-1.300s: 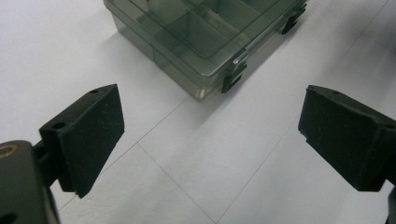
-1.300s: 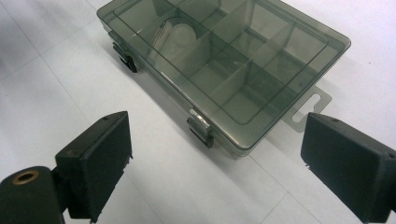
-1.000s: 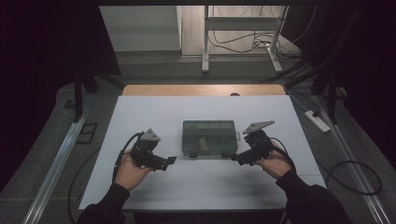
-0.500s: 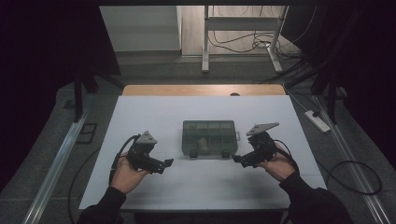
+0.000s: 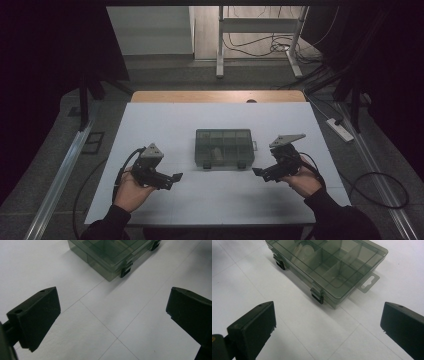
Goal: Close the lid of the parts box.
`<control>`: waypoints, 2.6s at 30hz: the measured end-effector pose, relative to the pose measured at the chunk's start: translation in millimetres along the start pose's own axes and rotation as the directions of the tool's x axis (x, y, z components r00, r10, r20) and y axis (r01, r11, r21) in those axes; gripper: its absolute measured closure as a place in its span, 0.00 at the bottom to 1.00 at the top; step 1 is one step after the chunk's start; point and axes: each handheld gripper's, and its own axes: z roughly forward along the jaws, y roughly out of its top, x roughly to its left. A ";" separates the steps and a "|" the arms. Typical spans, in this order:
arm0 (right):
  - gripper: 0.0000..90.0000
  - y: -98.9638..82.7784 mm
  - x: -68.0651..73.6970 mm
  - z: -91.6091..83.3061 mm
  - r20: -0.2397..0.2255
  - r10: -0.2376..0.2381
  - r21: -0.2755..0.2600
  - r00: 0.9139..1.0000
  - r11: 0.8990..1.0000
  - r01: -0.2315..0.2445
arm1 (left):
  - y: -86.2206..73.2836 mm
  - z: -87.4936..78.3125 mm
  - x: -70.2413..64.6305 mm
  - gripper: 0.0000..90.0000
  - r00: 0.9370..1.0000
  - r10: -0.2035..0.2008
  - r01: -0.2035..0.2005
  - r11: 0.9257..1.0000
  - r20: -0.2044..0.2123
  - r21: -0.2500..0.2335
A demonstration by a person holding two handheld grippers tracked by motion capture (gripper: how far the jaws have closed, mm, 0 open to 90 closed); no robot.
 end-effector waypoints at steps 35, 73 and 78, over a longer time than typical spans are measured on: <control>0.00 -32.5 -3.6 -28.9 0.042 0.070 -0.033 0.997 0.997 -0.068 | -25.4 -32.0 3.7 0.00 0.999 -0.051 0.050 0.996 -0.013 -0.072; 0.00 -77.4 -9.2 -63.8 0.115 0.151 -0.039 0.982 0.988 -0.148 | -57.0 -61.4 1.2 0.00 0.993 -0.098 0.092 0.992 -0.072 -0.080; 0.00 -83.0 -10.2 -69.2 0.126 0.169 -0.039 0.978 0.986 -0.165 | -60.6 -64.6 1.4 0.00 0.991 -0.107 0.100 0.992 -0.076 -0.083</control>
